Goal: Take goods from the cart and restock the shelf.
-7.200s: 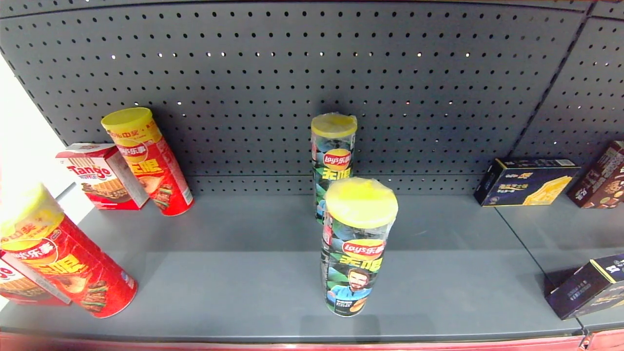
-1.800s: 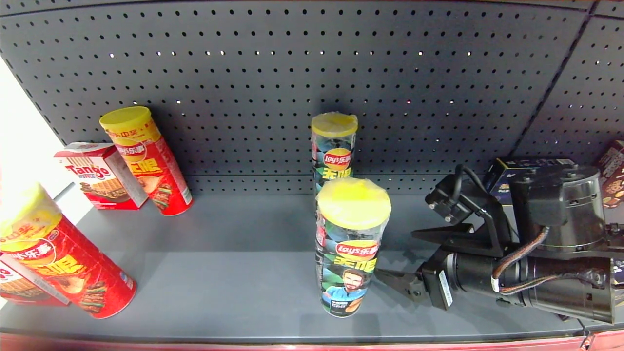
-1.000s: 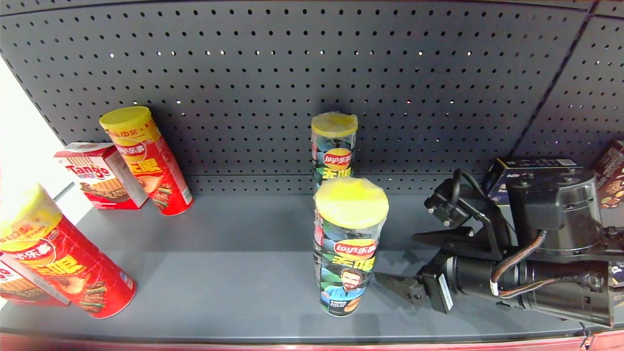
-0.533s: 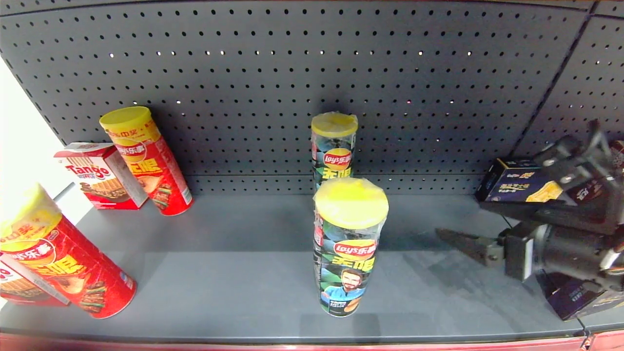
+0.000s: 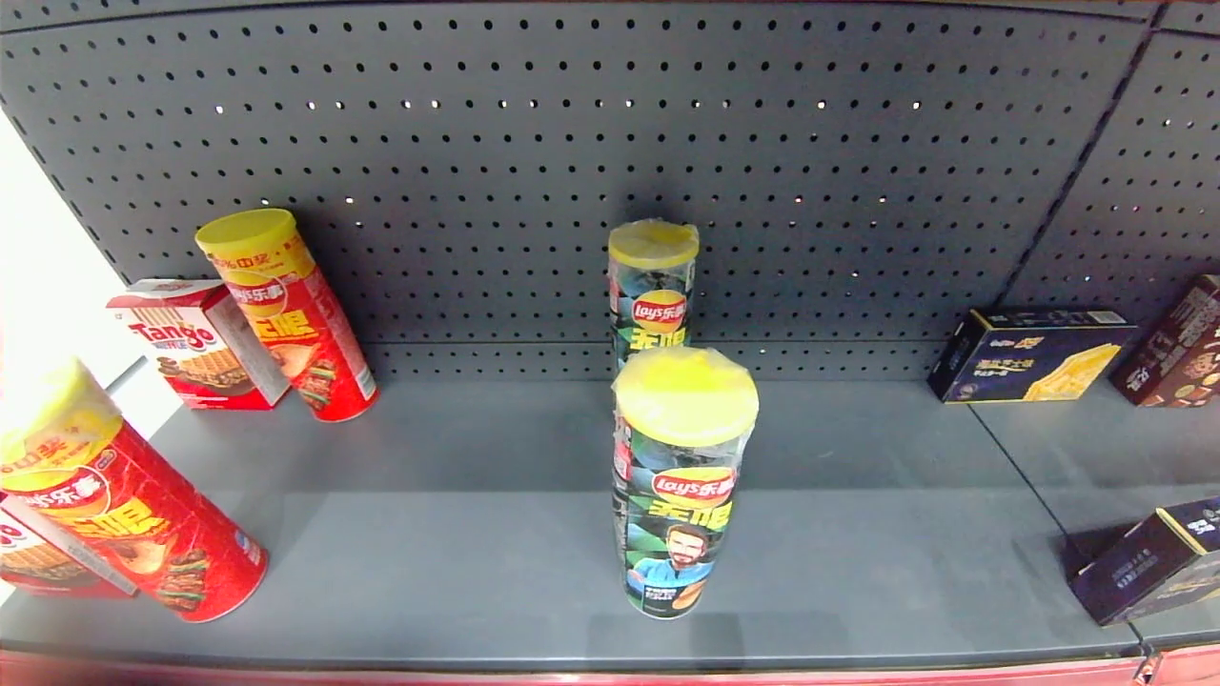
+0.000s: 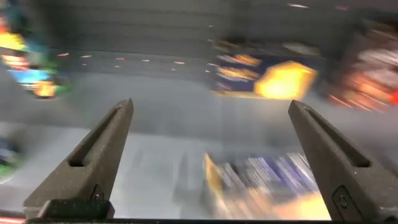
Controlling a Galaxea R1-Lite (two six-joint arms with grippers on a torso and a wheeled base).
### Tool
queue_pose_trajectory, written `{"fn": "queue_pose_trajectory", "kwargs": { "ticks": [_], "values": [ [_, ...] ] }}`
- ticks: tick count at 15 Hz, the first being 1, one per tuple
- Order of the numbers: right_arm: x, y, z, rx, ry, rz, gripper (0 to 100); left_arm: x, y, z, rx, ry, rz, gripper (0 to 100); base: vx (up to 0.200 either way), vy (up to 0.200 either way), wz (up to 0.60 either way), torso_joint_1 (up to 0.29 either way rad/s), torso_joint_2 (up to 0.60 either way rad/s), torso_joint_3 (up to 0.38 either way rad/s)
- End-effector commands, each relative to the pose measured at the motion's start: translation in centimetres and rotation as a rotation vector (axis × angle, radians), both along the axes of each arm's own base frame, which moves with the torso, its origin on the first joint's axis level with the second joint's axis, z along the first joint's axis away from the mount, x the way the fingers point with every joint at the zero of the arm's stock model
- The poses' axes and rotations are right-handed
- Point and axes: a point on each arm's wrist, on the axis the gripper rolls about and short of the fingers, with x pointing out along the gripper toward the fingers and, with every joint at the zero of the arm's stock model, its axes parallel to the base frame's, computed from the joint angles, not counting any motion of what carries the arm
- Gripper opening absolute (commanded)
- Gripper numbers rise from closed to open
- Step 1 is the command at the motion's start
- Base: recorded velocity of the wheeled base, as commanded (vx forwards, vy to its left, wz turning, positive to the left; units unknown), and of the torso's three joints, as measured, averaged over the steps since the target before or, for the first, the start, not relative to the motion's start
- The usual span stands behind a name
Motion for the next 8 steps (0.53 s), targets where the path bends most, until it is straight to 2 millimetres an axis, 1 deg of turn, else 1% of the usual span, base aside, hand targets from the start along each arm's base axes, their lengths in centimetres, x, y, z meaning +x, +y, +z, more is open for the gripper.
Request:
{"fn": "queue_pose_trajectory", "kwargs": {
  "ticks": [1, 2, 3, 4, 6, 7, 8],
  "values": [
    [-6.2, -0.5, -8.7, -0.004, -0.070, -0.135, 100, 0.0, 0.0, 0.0, 0.000, 0.001, 0.000, 100, 0.000, 0.000, 0.00, 0.000, 0.00, 0.000],
    [-6.6, -0.4, -11.4, -0.034, -0.026, -0.137, 100, 0.0, 0.0, 0.0, 0.000, 0.001, 0.000, 100, 0.000, 0.000, 0.00, 0.000, 0.00, 0.000],
    [-6.1, -0.4, -12.6, -0.044, 0.005, -0.129, 100, 0.0, 0.0, 0.0, 0.001, 0.000, 0.001, 100, 0.000, 0.000, 0.00, 0.000, 0.00, 0.000],
    [-5.8, -0.3, -13.0, -0.055, -0.011, -0.098, 100, 0.0, 0.0, 0.0, 0.001, 0.002, 0.000, 100, 0.000, 0.000, 0.00, 0.000, 0.00, 0.000],
    [-5.8, -0.1, -13.3, -0.053, 0.014, -0.002, 100, 0.0, 0.0, 0.0, 0.001, 0.002, 0.001, 100, 0.000, 0.000, 0.00, 0.000, 0.00, 0.000],
    [-5.9, 0.0, -13.2, 0.014, 0.017, 0.033, 100, 0.0, 0.0, 0.0, 0.001, 0.002, 0.001, 100, 0.000, 0.000, 0.00, 0.000, 0.00, 0.000],
    [-5.9, -0.1, -13.2, 0.066, 0.017, 0.012, 100, 0.0, 0.0, 0.0, 0.001, 0.002, 0.001, 100, 0.000, 0.000, 0.00, 0.000, 0.00, 0.000]
  ]
}}
